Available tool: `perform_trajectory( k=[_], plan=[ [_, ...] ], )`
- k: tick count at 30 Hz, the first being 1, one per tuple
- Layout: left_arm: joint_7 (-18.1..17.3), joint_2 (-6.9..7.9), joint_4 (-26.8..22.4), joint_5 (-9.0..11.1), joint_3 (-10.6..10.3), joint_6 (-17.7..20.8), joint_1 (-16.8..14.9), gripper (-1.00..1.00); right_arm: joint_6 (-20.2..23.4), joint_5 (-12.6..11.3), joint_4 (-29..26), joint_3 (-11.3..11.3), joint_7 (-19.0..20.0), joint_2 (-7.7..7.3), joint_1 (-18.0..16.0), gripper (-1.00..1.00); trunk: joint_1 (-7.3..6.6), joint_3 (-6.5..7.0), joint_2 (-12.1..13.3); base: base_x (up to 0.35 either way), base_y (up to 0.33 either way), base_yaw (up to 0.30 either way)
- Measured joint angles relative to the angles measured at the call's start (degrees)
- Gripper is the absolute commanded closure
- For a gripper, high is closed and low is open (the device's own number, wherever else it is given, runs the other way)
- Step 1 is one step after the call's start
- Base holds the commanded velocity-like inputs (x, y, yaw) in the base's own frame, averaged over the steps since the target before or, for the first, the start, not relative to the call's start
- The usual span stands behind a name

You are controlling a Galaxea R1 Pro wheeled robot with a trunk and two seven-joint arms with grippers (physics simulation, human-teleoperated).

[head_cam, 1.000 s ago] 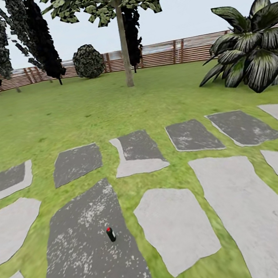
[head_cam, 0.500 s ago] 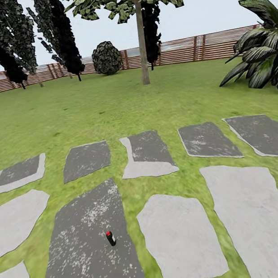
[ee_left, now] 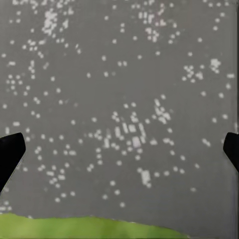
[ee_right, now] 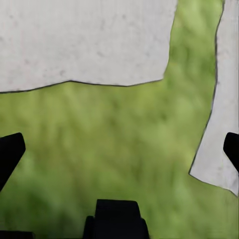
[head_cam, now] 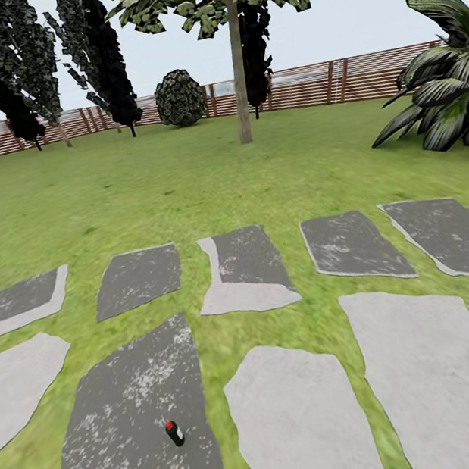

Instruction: Pick up the pesticide atomizer in the garden and spray insectifuge to fully cover both potted plants in the garden.

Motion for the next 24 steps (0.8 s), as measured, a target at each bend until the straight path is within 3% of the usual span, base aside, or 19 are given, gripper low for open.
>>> perform_trajectory(
  k=[5, 8, 12, 18, 24],
  plan=[
    [-0.1, -0.1, -0.86, -0.36, -0.35, 0.0, -0.96, -1.0, 0.04, -0.02, -5.57, -0.01, 0.02, 0.08, -0.08, -1.0, 0.02, 0.0, 0.0, 0.047, 0.0, 0.0],
    [-0.41, -0.04, -1.23, -0.5, -0.59, 0.31, -4.75, -1.0, 0.09, -0.01, -11.66, 0.04, 0.01, 0.12, -0.43, -1.0, 0.02, 0.0, 0.0, 0.006, 0.0, 0.0],
    [-0.67, -0.01, -1.14, -0.42, -0.69, 0.7, -8.65, -1.0, 0.3, -0.03, -16.2, 0.06, 0.01, 0.13, -3.82, -1.0, 0.02, 0.01, 0.0, 0.002, 0.0, 0.0],
    [-0.77, 0.07, -1.14, -0.36, -0.38, 0.61, -9.74, -1.0, 0.38, -0.07, -15.38, 0.11, 0.24, 0.11, -8.11, -1.0, 0.02, 0.0, 0.0, 0.0, 0.0, 0.0],
    [-0.78, 0.15, -1.14, -0.53, -0.71, 0.37, -9.79, -1.0, 0.29, -0.07, -14.7, 0.02, 0.48, 0.07, -8.66, -1.0, 0.02, 0.0, 0.0, 0.0, 0.0, 0.0]
  ],
)
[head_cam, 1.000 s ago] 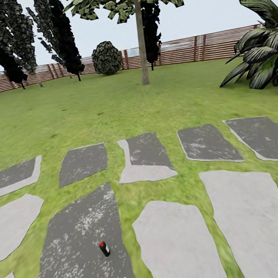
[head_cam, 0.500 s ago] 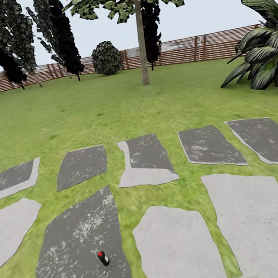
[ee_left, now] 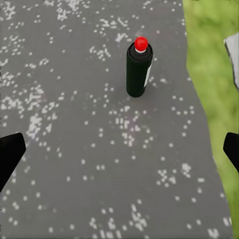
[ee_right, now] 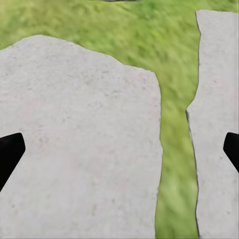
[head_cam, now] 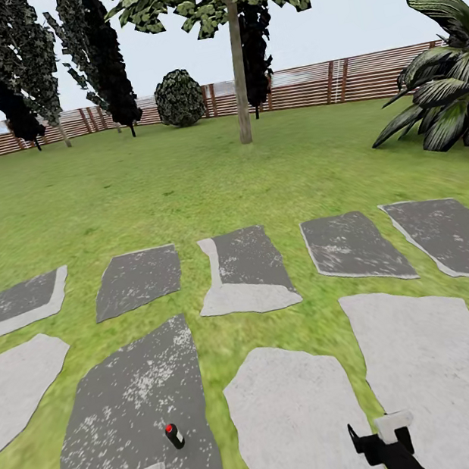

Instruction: Pick up the pesticide atomizer in the garden and spray insectifuge to fully cover both potted plants in the garden.

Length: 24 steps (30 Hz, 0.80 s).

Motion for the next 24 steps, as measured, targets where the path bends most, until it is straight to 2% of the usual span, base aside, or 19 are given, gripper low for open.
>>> perform_trajectory(
  k=[8, 17, 24],
  plan=[
    [0.0, -0.14, -0.02, 0.08, -0.18, -0.29, 0.04, -1.0, -0.01, 0.04, 0.15, -0.19, -0.33, -0.02, -0.04, -1.0, 0.0, -0.14, 0.0, 0.0, 0.0, 0.052],
    [0.0, -0.29, -0.11, 0.05, -0.36, -0.33, -0.04, -1.0, -0.02, 0.12, 0.53, -0.12, -0.45, 0.05, -0.05, -1.0, 0.0, -0.74, 0.0, 0.01, -0.002, 0.19],
    [0.0, -0.39, -0.19, 0.05, -0.38, -0.37, -0.05, -1.0, -0.01, 0.06, 0.56, -0.05, -0.46, 0.07, -0.05, -1.0, -0.02, -1.21, 0.0, 0.176, -0.144, 0.205]
  ],
)
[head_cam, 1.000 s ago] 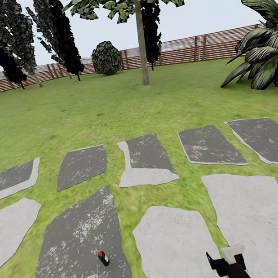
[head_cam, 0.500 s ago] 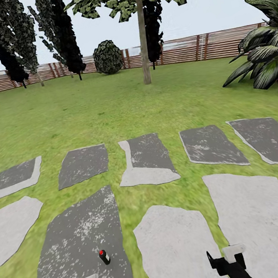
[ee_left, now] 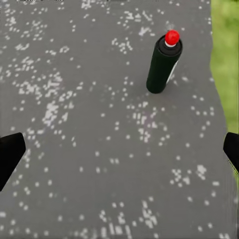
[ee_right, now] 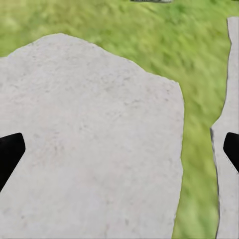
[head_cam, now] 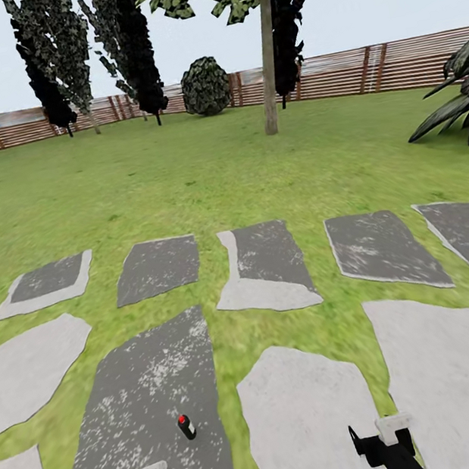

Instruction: Pick up the pesticide atomizer in the garden and spray insectifuge to fully cover both potted plants in the garden.

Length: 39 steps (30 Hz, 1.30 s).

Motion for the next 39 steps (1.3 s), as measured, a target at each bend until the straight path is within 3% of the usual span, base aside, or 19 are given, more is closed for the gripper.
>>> perform_trajectory(
  k=[19, 39],
  plan=[
    [0.0, -0.21, -0.04, 0.05, 0.05, -0.01, -0.01, -1.0, 0.01, 0.0, -0.02, 0.16, 0.0, 0.35, 0.01, -1.0, 0.01, -0.24, 0.0, 0.103, -0.252, 0.034],
    [0.05, 0.08, 0.07, 0.48, 0.83, -0.01, 0.01, -1.0, -0.01, 0.06, 0.02, 0.17, 0.0, 0.45, -0.01, -1.0, -0.01, -0.23, 0.0, 0.257, -0.183, 0.263]
  ],
)
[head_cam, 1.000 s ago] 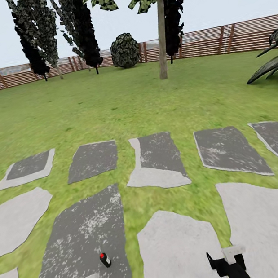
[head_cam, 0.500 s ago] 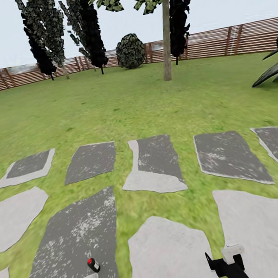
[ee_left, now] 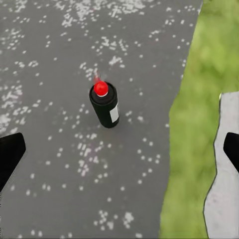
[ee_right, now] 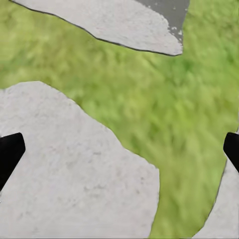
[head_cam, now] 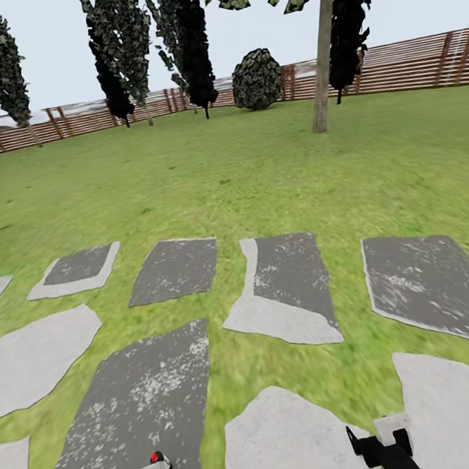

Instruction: Pick up the pesticide atomizer in the garden and spray insectifuge to fully cover both potted plants in the garden.

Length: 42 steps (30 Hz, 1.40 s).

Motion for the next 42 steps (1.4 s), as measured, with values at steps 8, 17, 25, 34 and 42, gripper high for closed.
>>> perform_trajectory(
  k=[8, 17, 25, 34, 42],
  plan=[
    [-0.02, -0.09, 0.01, -0.01, -0.27, -0.07, -0.01, -1.0, 0.0, 0.0, -0.01, 0.0, 0.0, -0.01, 0.01, -1.0, 0.03, 0.0, 0.0, 0.056, -0.005, 0.187],
    [0.02, -0.26, 0.03, -0.35, -0.72, -0.04, -0.02, -1.0, 0.0, -0.08, -0.02, 0.0, 0.0, -0.01, 0.02, -1.0, 0.0, 0.0, 0.0, 0.23, -0.019, 0.011],
    [0.03, -0.18, 0.02, -0.11, -0.34, -0.02, -0.02, -1.0, 0.01, -0.08, -0.02, 0.0, 0.0, -0.01, 0.01, -1.0, 0.0, 0.0, 0.0, 0.333, -0.011, 0.0],
    [-0.02, -0.32, -0.05, -0.38, -0.75, -0.08, -0.02, -1.0, 0.0, -0.08, -0.02, 0.0, 0.0, -0.01, 0.01, -1.0, 0.03, 0.0, 0.0, 0.074, 0.0, 0.0],
    [-0.05, 0.04, 0.07, -0.51, -0.74, -2.48, 0.04, -1.0, -0.01, -0.08, -0.01, 0.0, 0.0, -0.01, 0.02, -1.0, 0.91, -0.9, -1.59, 0.001, 0.0, 0.0]
  ],
)
